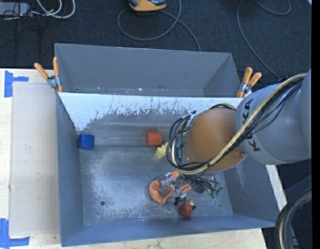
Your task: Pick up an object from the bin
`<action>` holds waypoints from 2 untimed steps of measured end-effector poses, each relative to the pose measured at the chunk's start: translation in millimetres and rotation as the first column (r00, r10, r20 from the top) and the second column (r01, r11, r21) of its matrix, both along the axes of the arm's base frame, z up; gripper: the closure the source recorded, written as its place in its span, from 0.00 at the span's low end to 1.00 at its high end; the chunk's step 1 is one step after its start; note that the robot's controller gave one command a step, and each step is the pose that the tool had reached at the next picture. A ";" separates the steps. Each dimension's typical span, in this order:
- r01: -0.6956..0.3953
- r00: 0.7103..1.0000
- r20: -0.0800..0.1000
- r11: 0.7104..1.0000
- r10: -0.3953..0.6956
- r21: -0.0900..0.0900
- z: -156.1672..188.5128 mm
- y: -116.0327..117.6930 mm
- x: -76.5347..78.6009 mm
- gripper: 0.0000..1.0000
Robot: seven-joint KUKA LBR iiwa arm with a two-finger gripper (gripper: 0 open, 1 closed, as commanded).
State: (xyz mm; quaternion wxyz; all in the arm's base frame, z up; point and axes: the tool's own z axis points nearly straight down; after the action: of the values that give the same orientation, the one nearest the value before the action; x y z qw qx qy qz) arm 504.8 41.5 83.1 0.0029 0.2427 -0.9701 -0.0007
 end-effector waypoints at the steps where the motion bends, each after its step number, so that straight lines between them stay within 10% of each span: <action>1: 0.016 1.000 -0.007 1.000 -0.016 -0.001 40.5 3.0 0.0 1.00; 2: -0.005 1.000 -0.004 1.000 0.005 0.000 109.8 4.4 3.3 1.00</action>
Offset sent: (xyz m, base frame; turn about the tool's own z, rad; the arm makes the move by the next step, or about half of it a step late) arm 0.0044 0.0037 0.1235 -0.0146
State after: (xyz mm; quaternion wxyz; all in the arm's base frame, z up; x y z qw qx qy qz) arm 508.1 45.9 192.9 0.0049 0.2450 -0.9695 -0.0013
